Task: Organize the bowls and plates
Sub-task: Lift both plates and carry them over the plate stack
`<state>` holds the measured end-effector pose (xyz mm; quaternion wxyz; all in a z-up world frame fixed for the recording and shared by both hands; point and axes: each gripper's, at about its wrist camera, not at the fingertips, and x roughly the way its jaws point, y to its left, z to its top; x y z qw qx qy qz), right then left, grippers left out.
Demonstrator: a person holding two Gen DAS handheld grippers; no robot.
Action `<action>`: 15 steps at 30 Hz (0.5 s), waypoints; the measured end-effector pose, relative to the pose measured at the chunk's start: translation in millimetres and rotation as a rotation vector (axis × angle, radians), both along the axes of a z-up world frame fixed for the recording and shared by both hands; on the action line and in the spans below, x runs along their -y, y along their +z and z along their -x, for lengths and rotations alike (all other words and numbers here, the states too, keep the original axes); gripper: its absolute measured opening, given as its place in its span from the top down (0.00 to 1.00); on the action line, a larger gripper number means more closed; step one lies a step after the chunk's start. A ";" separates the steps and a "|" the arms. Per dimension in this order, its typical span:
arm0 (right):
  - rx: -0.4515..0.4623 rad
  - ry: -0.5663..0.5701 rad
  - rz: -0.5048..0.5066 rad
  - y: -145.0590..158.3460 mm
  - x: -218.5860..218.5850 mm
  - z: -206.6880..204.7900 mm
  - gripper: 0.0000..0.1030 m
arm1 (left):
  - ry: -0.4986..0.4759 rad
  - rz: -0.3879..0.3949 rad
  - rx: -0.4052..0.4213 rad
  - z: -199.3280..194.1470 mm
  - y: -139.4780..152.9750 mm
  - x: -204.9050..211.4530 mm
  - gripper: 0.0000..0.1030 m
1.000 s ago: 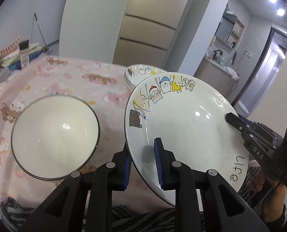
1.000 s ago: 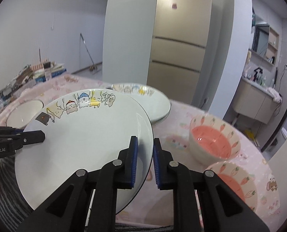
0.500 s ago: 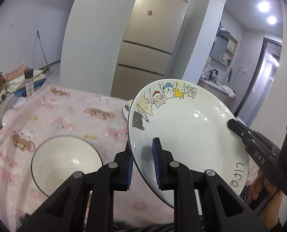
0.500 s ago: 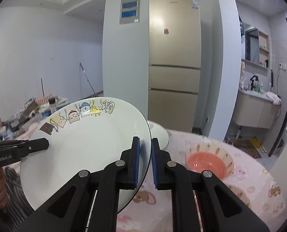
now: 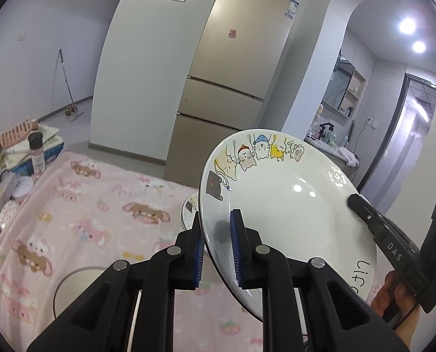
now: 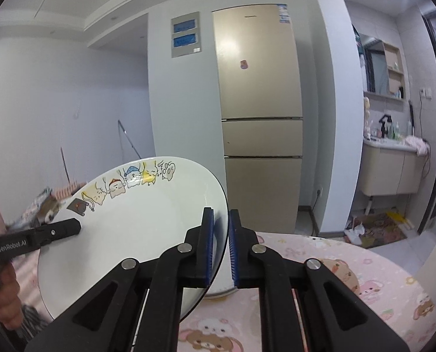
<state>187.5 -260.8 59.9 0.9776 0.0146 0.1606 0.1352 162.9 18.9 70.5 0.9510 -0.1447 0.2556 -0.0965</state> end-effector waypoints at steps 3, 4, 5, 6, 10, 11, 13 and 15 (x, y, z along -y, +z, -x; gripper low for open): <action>-0.018 -0.014 -0.020 -3.7 2.1 -10.9 0.91 | 0.000 -0.007 -0.009 -15.4 1.1 1.3 0.83; -0.024 -0.014 -0.027 -5.7 3.7 -13.9 0.91 | 0.000 -0.003 -0.019 -21.0 -0.1 0.6 0.83; -0.032 -0.017 -0.032 -7.6 4.3 -17.6 0.91 | -0.001 0.002 -0.030 -26.0 -2.5 -0.3 0.84; -0.040 -0.022 -0.031 -9.1 4.8 -21.1 0.91 | -0.001 0.002 -0.045 -33.0 -4.9 -0.2 0.84; -0.082 -0.042 -0.046 -20.8 4.6 -35.4 0.92 | 0.004 -0.002 -0.093 -55.3 -17.2 1.1 0.84; -0.098 -0.048 -0.061 -25.2 5.6 -39.8 0.92 | 0.004 -0.002 -0.108 -61.4 -21.3 1.0 0.83; -0.126 -0.054 -0.073 -34.8 5.9 -46.2 0.92 | 0.004 0.000 -0.147 -72.8 -32.3 -0.1 0.83; -0.158 -0.057 -0.077 -46.5 5.3 -52.5 0.92 | 0.010 -0.005 -0.193 -82.7 -43.4 -0.4 0.83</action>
